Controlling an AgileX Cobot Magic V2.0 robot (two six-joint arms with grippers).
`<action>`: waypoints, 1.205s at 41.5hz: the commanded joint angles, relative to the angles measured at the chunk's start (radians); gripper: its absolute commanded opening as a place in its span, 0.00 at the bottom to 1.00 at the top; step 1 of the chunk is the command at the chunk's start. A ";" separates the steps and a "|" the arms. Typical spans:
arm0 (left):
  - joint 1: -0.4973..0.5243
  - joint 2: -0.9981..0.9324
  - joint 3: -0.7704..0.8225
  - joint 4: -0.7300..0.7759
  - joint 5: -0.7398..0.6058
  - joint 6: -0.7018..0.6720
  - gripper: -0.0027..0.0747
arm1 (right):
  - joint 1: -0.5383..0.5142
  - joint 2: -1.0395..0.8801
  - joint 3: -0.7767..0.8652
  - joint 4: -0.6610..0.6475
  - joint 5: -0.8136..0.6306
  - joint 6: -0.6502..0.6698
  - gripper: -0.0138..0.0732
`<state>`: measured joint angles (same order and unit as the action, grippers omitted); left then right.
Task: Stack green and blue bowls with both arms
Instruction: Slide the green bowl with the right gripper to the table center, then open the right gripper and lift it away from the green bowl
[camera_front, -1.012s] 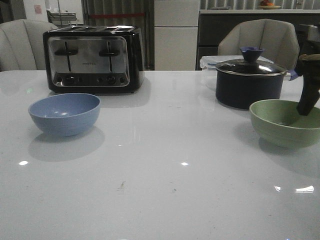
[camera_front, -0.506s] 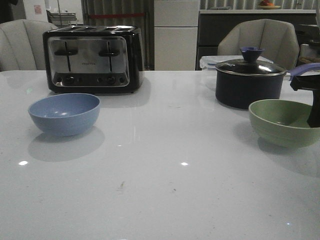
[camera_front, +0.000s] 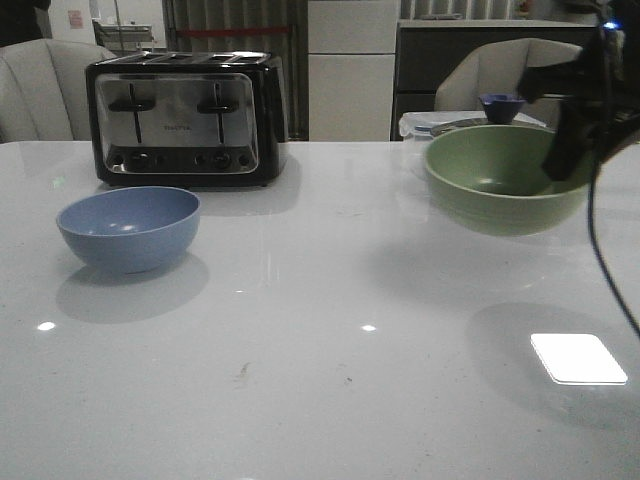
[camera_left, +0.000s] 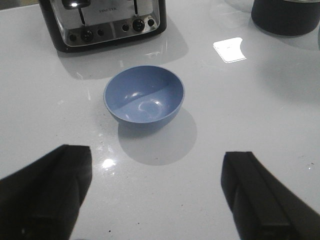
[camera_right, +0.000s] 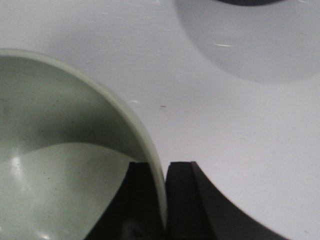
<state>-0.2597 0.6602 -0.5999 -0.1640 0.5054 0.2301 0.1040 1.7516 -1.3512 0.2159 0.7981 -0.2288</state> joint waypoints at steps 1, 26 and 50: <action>-0.010 0.005 -0.027 -0.006 -0.077 0.002 0.79 | 0.103 -0.047 -0.031 0.014 -0.015 -0.017 0.24; -0.010 0.005 -0.027 -0.006 -0.077 0.002 0.79 | 0.339 0.121 -0.030 0.036 0.009 -0.017 0.29; -0.010 0.005 -0.027 -0.006 -0.077 0.002 0.79 | 0.351 -0.122 0.025 0.036 -0.032 -0.025 0.68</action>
<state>-0.2597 0.6602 -0.5999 -0.1640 0.5054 0.2301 0.4449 1.7565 -1.3324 0.2363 0.8116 -0.2362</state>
